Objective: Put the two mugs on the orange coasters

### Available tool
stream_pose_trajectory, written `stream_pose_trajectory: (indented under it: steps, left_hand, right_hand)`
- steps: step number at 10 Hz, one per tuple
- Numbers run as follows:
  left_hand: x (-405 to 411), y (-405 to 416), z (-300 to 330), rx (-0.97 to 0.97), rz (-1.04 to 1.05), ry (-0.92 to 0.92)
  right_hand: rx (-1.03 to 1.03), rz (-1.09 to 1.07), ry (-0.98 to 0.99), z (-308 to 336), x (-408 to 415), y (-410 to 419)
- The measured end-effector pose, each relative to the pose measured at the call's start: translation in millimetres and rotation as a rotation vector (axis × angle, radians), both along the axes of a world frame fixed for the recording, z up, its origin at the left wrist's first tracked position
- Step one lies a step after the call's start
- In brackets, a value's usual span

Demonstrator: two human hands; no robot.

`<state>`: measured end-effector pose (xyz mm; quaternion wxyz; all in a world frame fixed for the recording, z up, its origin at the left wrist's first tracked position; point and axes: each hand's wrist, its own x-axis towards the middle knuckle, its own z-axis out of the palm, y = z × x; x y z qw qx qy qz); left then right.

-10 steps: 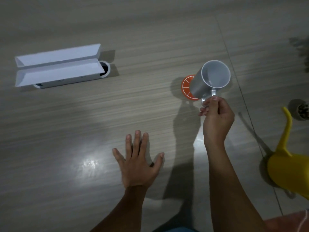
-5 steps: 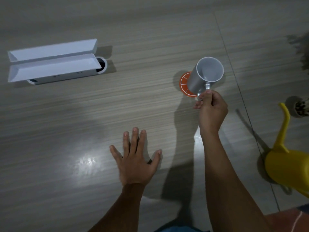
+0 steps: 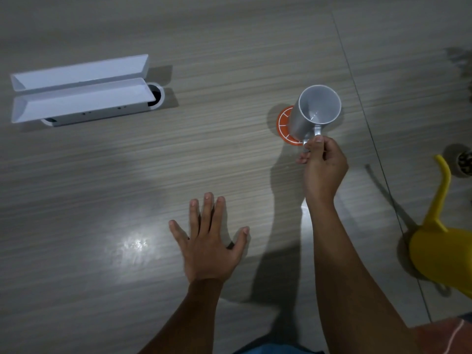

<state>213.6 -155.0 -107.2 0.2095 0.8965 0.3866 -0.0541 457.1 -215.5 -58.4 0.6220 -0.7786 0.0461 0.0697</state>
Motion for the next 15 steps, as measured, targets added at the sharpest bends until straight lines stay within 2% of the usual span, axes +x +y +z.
stream_pose_trajectory:
  steps: [5, 10, 15]
  left_hand:
    - [0, 0, -1, 0.017, -0.004, 0.011]
    - [-1, 1, -1, 0.015, -0.018, 0.018]
    - [0, 5, 0, 0.036, -0.045, 0.066]
  right_hand:
    - [0.017, 0.003, -0.018, -5, 1, 4]
    - [-0.139, 0.038, -0.081, -6, 20, 17]
    - [-0.153, 0.045, -0.052, -7, -2, -12]
